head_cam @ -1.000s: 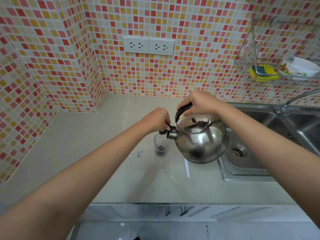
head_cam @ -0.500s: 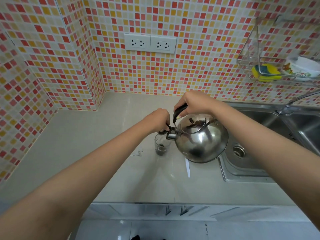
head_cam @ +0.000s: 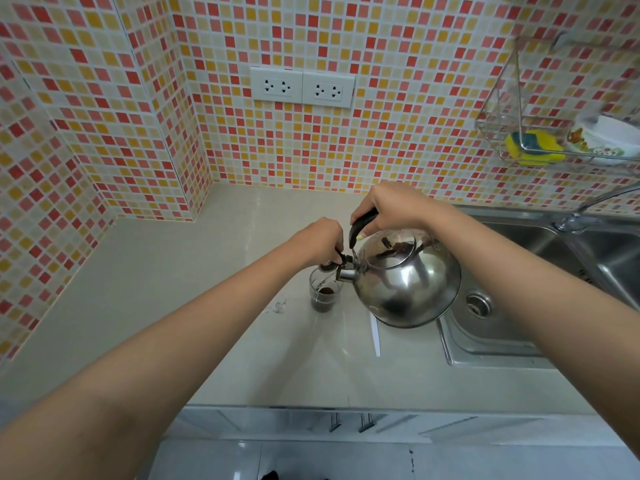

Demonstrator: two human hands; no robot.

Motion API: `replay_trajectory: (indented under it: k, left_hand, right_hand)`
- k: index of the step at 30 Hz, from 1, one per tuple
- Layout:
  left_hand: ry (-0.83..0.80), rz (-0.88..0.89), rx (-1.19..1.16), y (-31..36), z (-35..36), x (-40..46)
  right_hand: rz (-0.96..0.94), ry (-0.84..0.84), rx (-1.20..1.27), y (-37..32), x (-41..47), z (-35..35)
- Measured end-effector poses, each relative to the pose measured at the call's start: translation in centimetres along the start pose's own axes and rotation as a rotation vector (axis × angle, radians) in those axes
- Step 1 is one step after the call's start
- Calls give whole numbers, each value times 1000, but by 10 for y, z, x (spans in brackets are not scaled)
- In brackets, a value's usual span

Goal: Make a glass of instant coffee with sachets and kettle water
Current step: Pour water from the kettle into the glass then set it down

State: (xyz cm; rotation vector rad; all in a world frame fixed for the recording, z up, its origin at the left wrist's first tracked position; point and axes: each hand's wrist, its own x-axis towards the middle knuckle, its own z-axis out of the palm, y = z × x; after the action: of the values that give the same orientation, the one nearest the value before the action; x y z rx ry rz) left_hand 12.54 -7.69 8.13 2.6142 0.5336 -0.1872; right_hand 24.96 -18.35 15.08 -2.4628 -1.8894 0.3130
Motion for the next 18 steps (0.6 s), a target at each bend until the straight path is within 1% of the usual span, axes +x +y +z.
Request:
replay_trajectory:
  k: [18]
  left_hand:
    - [-16,5,8,9,-1,-1]
  right_hand:
    - [-14,-3,-23,3,-5,-2]
